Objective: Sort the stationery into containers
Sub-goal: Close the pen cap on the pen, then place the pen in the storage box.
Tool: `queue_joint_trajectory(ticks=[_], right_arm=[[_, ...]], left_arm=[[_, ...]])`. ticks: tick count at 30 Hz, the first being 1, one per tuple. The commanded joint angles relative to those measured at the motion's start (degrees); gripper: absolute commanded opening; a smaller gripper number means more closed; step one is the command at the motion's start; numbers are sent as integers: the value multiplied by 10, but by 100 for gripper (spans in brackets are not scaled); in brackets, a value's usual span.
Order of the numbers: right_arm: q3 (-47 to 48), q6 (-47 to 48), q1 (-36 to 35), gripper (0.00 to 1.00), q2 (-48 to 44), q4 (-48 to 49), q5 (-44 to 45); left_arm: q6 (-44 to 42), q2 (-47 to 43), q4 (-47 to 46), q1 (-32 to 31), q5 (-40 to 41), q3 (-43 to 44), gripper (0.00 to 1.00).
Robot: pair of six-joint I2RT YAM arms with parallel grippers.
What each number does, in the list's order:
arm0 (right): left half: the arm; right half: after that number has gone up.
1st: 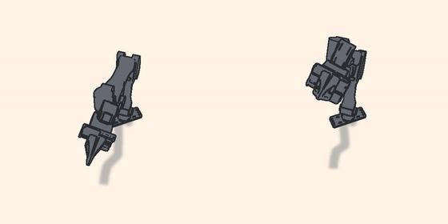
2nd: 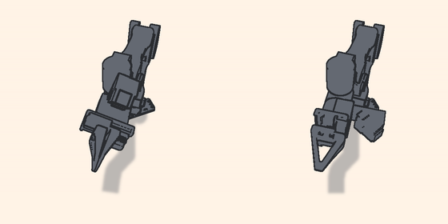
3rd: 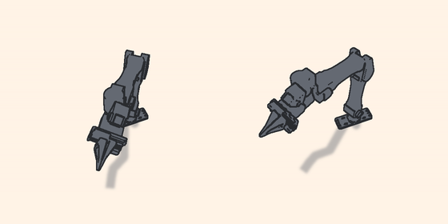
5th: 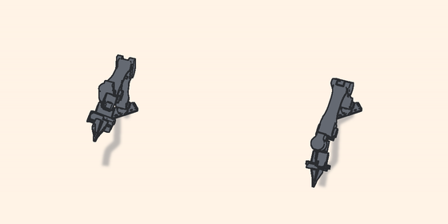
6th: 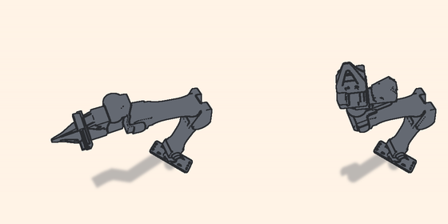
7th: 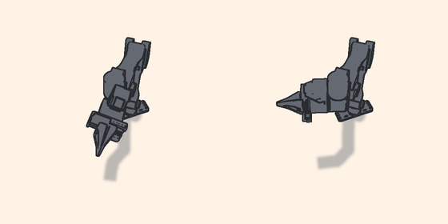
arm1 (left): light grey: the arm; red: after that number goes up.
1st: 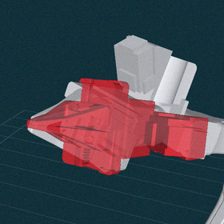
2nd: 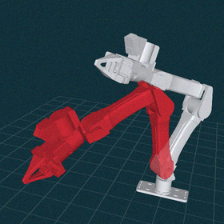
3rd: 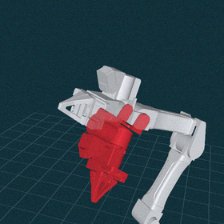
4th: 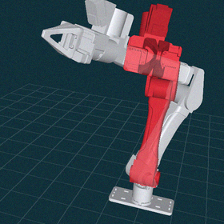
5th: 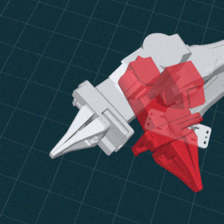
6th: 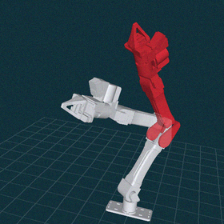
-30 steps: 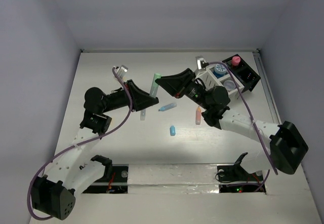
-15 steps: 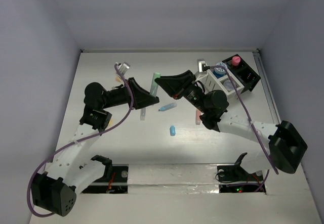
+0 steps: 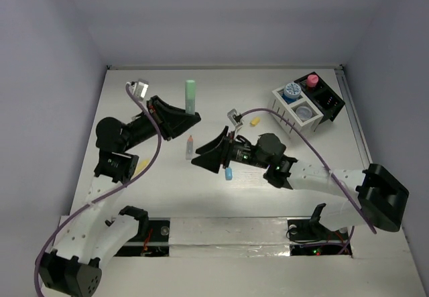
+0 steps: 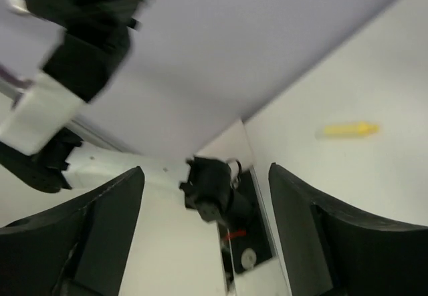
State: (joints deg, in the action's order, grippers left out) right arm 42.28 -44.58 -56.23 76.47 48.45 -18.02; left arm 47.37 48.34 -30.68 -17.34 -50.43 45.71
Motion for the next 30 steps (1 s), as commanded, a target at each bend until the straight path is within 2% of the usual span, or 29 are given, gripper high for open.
queue_joint_trajectory(ticks=[1, 4, 5, 9, 14, 20, 24, 30], right_arm=[[-12, 17, 9, 83, -44, -70, -13], [-23, 29, 9, 87, -79, -81, -3], [-19, 38, 15, 92, -89, -109, 1], [4, 93, 25, 99, -134, -194, 11], [63, 171, 44, 100, -171, -284, 34], [193, 218, 67, 100, -106, -325, -27], [222, 206, 79, 100, -70, -324, -29], [233, 168, 89, 100, -27, -289, -76]], left_arm=[[-71, -48, 32, 6, 74, -3, 0], [-94, -61, 76, 6, 80, -4, 0], [-98, -62, 86, 6, 82, -5, 0], [-102, -61, 91, 6, 79, -19, 0], [-85, -55, 56, 6, 37, -57, 0], [-24, -46, -52, 6, -52, -114, 0], [-6, -58, -90, 6, -78, -132, 0], [17, -65, -126, 0, -98, -144, 0]])
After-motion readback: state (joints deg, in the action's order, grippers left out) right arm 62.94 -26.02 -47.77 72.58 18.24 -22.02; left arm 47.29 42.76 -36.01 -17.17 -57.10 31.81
